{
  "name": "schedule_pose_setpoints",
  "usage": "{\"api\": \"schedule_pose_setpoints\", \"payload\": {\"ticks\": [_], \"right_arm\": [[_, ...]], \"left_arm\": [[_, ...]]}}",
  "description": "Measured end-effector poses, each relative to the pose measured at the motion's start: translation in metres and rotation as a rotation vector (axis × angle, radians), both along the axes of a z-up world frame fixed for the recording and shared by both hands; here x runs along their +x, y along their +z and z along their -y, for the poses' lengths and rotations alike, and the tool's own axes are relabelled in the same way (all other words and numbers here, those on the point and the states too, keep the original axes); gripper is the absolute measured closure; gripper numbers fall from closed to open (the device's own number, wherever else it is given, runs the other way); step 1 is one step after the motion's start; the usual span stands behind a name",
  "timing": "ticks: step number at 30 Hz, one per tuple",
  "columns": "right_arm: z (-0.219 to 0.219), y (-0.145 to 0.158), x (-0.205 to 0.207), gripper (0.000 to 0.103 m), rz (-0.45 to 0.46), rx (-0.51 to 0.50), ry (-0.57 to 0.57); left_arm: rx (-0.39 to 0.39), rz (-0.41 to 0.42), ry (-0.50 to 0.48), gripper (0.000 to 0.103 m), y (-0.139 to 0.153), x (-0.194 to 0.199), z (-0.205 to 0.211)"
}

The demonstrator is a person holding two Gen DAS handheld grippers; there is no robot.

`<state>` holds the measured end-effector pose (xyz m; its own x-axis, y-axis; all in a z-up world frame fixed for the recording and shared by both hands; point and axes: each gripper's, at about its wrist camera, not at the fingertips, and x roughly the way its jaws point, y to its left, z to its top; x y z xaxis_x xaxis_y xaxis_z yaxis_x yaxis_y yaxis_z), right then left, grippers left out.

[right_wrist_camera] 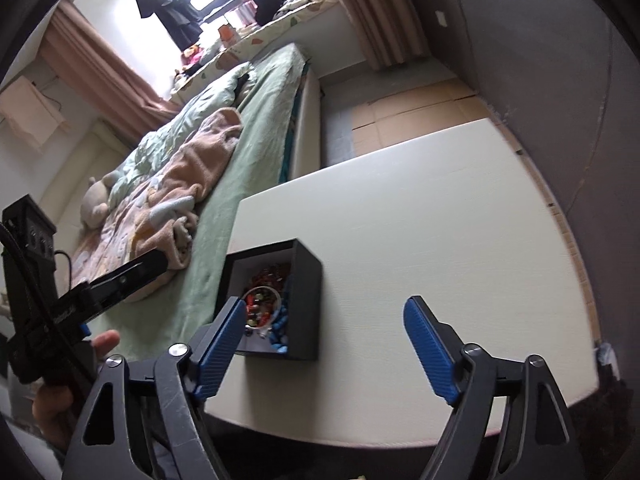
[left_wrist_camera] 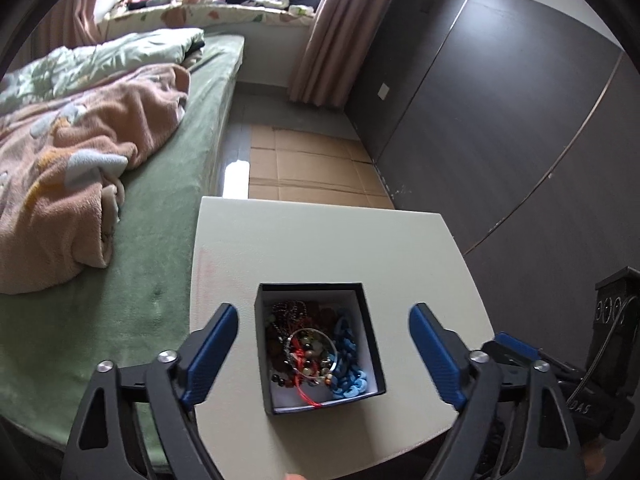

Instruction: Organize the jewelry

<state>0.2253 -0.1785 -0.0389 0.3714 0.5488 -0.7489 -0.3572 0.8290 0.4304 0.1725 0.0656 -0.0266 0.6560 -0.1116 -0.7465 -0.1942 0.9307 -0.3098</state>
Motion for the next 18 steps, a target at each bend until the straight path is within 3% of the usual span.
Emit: {"api": "schedule_pose_setpoints", "payload": {"ticks": [2, 5, 7, 18], "right_arm": [[0.011, 0.003, -0.002, 0.006, 0.01, -0.005, -0.018], [0.025, 0.007, -0.007, 0.005, 0.023, -0.016, -0.027], [0.034, 0.008, -0.01, 0.0, 0.032, -0.026, -0.031], [0.066, 0.008, -0.019, 0.0, 0.053, -0.063, -0.039]], "left_arm": [[0.028, 0.021, 0.002, 0.006, 0.004, -0.004, 0.01], [0.077, 0.038, -0.001, 0.001, 0.005, -0.008, 0.025], [0.096, 0.044, -0.004, 0.001, 0.004, -0.011, 0.033], [0.125, 0.067, -0.019, 0.001, -0.019, -0.028, 0.055]]}}
